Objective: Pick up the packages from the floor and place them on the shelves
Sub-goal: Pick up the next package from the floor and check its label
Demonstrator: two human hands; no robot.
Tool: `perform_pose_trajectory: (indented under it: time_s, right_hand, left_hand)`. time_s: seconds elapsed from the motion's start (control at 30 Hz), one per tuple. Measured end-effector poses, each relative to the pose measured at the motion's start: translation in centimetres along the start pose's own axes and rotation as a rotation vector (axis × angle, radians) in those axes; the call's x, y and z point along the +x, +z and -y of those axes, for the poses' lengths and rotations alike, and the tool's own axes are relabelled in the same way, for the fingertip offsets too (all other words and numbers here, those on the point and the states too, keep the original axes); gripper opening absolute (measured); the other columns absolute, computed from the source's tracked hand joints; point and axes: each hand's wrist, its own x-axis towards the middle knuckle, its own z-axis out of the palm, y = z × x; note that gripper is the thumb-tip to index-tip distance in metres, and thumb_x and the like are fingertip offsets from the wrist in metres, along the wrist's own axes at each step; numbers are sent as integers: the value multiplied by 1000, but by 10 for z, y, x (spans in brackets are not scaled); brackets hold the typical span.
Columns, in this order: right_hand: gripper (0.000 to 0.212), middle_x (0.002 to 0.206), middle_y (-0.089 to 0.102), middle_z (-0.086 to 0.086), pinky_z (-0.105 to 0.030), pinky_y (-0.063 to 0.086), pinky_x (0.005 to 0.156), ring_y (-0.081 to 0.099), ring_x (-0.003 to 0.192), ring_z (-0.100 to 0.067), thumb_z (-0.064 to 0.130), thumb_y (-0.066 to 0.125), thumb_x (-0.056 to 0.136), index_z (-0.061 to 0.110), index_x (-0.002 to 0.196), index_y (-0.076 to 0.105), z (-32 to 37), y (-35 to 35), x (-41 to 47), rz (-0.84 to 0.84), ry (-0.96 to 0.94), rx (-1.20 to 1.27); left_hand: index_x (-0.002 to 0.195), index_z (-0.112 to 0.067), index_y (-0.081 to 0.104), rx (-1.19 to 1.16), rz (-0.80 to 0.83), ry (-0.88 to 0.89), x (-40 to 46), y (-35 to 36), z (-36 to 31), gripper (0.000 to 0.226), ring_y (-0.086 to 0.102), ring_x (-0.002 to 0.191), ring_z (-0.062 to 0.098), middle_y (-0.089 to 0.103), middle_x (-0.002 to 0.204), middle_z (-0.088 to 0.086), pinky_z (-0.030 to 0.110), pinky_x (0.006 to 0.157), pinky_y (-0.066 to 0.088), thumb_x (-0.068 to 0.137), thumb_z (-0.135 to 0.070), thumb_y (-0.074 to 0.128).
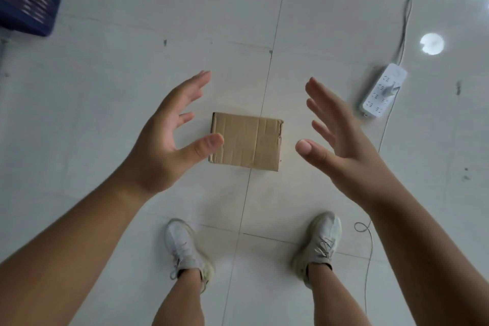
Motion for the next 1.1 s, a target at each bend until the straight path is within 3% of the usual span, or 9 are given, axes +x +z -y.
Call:
perform_pose_trajectory:
  time_s: [0.2, 0.4, 0.53, 0.6, 0.67, 0.77, 0.8, 0.93, 1.1]
  right_hand:
    - [94, 162, 30, 37, -29, 31, 126, 30, 156, 6, 88, 67, 70, 60, 151, 27, -127, 39, 46, -25, 110, 14]
    - [97, 169, 27, 21, -41, 30, 129, 26, 160, -9, 62, 73, 86, 39, 165, 22, -252, 77, 90, -71, 243, -17]
    - [85, 152, 42, 33, -32, 44, 117, 42, 131, 28, 40, 79, 92, 37, 161, 30, -312, 94, 117, -96, 320, -13]
    - [95, 160, 42, 22, -43, 42, 122, 41, 145, 11, 45, 83, 86, 37, 163, 27, -338, 100, 128, -92, 348, -73]
    - [115, 173, 28, 8, -43, 34, 126, 30, 158, -12, 39, 86, 85, 33, 169, 7, -352, 103, 135, -95, 371, -135]
    - [126, 174, 22, 7, -33, 30, 122, 26, 150, -5, 22, 88, 85, 33, 168, -7, -364, 105, 139, -95, 364, -125]
    - [128, 174, 21, 8, -34, 30, 124, 26, 150, -4, 21, 88, 85, 34, 168, -8, -369, 105, 140, -96, 361, -108]
    - [127, 169, 32, 11, -38, 35, 124, 35, 153, -12, 20, 90, 81, 33, 169, 0, -376, 102, 143, -78, 362, -92]
    - [113, 147, 46, 18, -42, 44, 118, 47, 138, -10, 17, 91, 80, 35, 165, 19, -380, 103, 144, -84, 331, -49]
  left_hand:
    - [160, -36, 36, 27, 0, -96, 35, 39, 128, 87, 36, 157, 3, 38, 169, -17, 39, 127, 35, 82, -57, 70]
    - [160, -37, 38, 69, -40, -205, 73, 59, 249, 90, 37, 154, 8, 37, 170, -13, 36, 122, 35, 79, -62, 68]
    - [164, -32, 32, 135, -63, -280, 86, 75, 316, 92, 32, 158, 14, 30, 174, -9, 44, 128, 32, 87, -48, 78]
    - [167, -31, 23, 141, -39, -328, 91, 86, 339, 100, 29, 160, 15, 25, 176, -10, 47, 129, 31, 87, -45, 81]
    - [170, -28, 14, 139, -12, -347, 94, 98, 355, 108, 24, 159, 5, 22, 177, -10, 32, 131, 27, 88, -35, 85]
    - [171, -25, 1, 165, -13, -339, 97, 113, 368, 121, 17, 149, -12, 15, 178, -11, -5, 114, 16, 86, -20, 88]
    - [170, -26, -1, 160, -27, -343, 97, 115, 371, 125, 17, 149, -12, 15, 178, -11, -3, 114, 17, 85, -18, 89]
    - [170, -33, -4, 127, -48, -368, 98, 116, 376, 132, 27, 160, 7, 22, 177, -11, 30, 130, 26, 81, -19, 92]
    - [170, -32, 7, 103, -83, -346, 98, 118, 380, 128, 34, 157, 12, 28, 174, -9, 40, 130, 32, 78, -17, 94]
